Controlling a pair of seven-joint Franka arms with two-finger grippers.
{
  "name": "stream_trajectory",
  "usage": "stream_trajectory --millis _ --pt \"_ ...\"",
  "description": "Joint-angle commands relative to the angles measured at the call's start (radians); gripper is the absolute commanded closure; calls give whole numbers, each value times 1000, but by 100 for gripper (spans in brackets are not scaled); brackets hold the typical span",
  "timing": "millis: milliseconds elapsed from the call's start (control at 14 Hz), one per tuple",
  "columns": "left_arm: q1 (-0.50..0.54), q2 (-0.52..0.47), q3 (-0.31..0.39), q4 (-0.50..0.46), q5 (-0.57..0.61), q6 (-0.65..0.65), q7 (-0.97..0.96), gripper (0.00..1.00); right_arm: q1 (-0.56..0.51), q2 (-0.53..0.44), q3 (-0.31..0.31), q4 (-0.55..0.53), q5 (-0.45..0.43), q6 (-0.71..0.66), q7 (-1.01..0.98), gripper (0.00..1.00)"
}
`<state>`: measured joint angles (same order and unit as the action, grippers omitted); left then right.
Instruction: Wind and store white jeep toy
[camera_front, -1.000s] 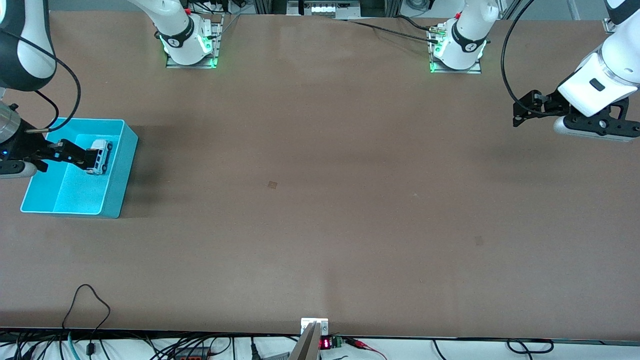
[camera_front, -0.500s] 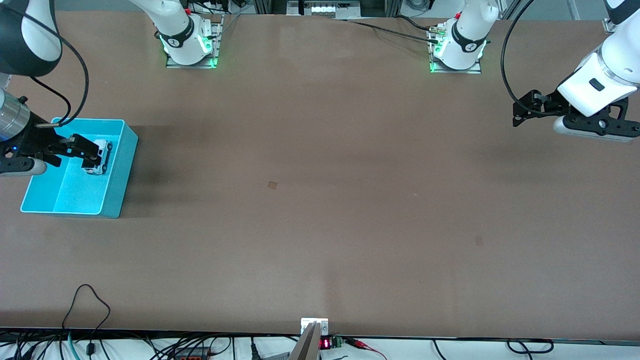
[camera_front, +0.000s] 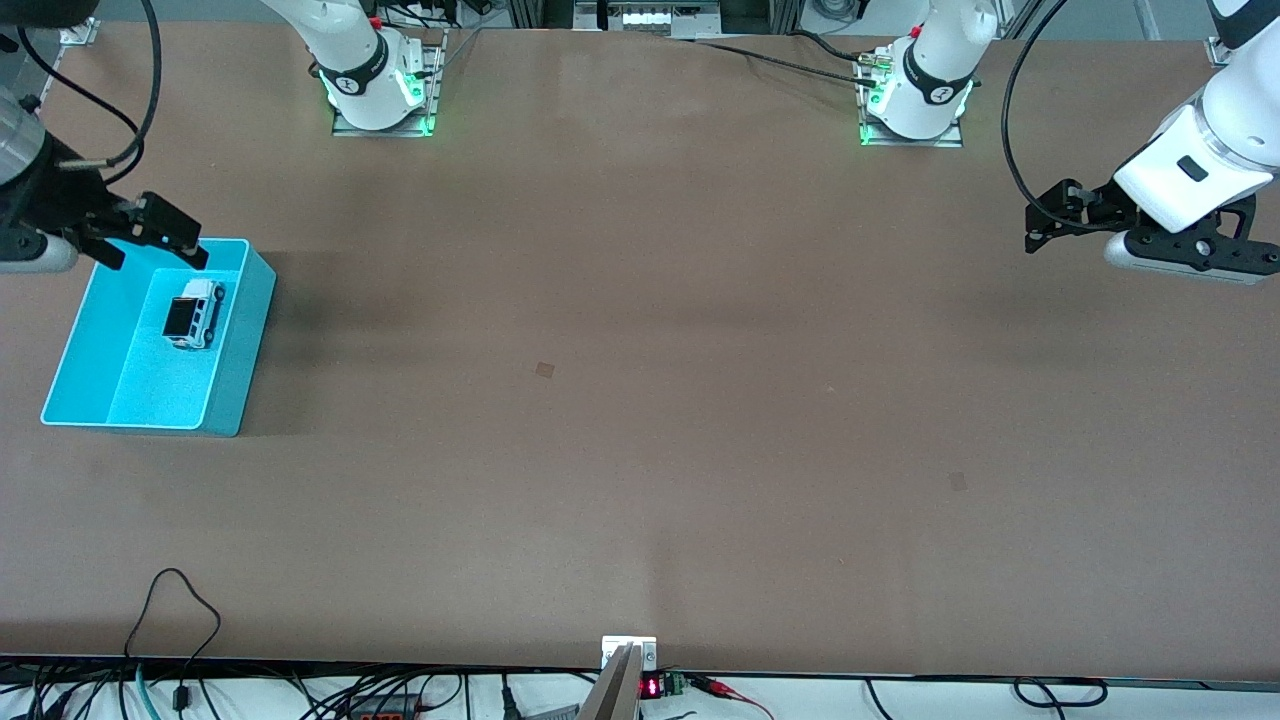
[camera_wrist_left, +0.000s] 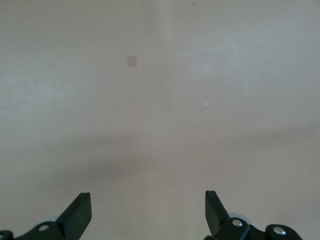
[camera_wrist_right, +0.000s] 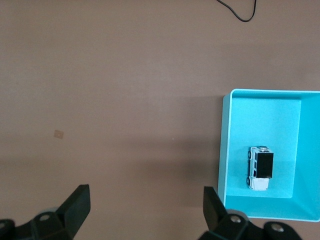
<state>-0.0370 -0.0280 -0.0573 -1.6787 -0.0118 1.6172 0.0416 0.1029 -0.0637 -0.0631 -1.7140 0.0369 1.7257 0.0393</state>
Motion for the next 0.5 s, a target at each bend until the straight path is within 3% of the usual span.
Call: stream_trajectory --millis 0,143,429 --pt "-4 17 -4 33 21 -22 12 0 -45 -119 54 -114 -5 3 14 0" --pt "-4 17 -4 33 21 -22 14 0 -46 -163 65 -156 -21 3 16 0" --pt "-4 17 -4 33 21 -22 14 0 -46 -165 74 -159 -48 2 50 0"
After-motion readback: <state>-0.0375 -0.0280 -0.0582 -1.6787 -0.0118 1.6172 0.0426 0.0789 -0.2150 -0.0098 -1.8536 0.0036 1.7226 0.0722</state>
